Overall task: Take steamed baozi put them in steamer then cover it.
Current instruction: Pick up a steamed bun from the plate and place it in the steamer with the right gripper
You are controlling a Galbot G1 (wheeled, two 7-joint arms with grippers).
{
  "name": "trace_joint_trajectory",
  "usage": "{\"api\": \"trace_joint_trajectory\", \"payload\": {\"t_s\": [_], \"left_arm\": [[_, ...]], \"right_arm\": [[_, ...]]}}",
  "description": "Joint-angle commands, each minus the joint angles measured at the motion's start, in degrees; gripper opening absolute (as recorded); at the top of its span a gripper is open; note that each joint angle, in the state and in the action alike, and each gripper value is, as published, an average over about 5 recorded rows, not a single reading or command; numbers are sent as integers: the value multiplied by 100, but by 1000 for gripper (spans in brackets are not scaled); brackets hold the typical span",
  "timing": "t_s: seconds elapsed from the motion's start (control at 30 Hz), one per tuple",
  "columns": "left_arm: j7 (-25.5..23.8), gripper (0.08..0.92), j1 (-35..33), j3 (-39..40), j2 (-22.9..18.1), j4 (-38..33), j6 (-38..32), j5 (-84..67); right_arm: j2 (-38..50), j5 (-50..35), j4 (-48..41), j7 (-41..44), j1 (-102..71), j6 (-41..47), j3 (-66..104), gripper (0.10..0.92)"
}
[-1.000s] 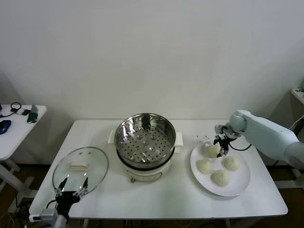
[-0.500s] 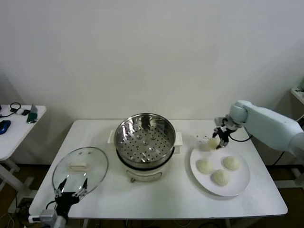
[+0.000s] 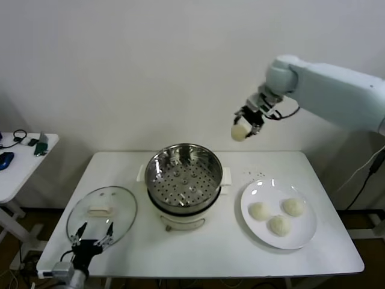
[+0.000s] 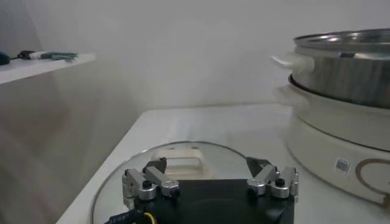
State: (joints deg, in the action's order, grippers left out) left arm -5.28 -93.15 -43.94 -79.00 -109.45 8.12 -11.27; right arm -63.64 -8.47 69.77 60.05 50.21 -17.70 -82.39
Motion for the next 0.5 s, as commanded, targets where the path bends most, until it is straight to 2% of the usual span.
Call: {"api": "trace_joint_trajectory", "payload": {"t_s": [0.03, 0.27, 0.5], "left_arm": [[-1, 823, 39, 25, -3, -55, 22, -13], [-9, 823, -3, 53, 3, -118, 45, -10], [-12, 823, -42, 52, 25, -128, 49, -21]], "right_arm": [[-1046, 1076, 579, -438, 111, -810, -132, 636], [-1571, 2084, -531, -924, -1025, -1025, -11, 636], [-1768, 2241, -1128, -956, -1623, -1127, 72, 636]]}}
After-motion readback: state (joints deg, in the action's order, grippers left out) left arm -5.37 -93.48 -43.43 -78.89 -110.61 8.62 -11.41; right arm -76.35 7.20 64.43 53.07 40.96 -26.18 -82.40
